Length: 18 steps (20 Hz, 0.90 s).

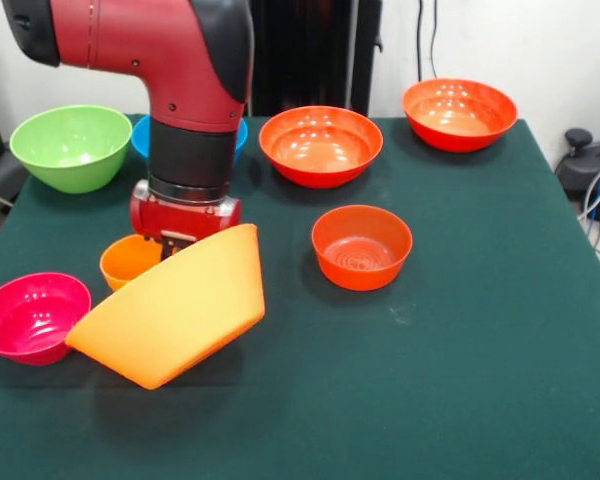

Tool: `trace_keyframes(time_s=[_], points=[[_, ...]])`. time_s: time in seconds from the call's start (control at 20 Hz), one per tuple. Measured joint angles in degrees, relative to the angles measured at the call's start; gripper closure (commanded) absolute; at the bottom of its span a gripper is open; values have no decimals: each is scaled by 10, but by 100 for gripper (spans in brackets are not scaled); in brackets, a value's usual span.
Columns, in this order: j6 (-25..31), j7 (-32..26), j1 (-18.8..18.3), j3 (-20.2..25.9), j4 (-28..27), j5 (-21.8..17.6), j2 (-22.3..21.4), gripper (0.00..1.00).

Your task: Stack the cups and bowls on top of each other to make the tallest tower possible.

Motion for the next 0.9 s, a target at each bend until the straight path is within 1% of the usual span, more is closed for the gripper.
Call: trace_keyframes(time_s=[0.3,0.55,0.6,0.75,0.85,0.9], points=[[4,-24,5,26,-9,0,-4,100],[12,-31,1,47,-8,3,-20,100],[28,-37,-6,63,-5,12,-35,100],[53,-44,-16,81,0,30,-55,100],[100,-55,-31,102,3,57,-81,100],[111,-57,-34,106,3,62,-86,100]])
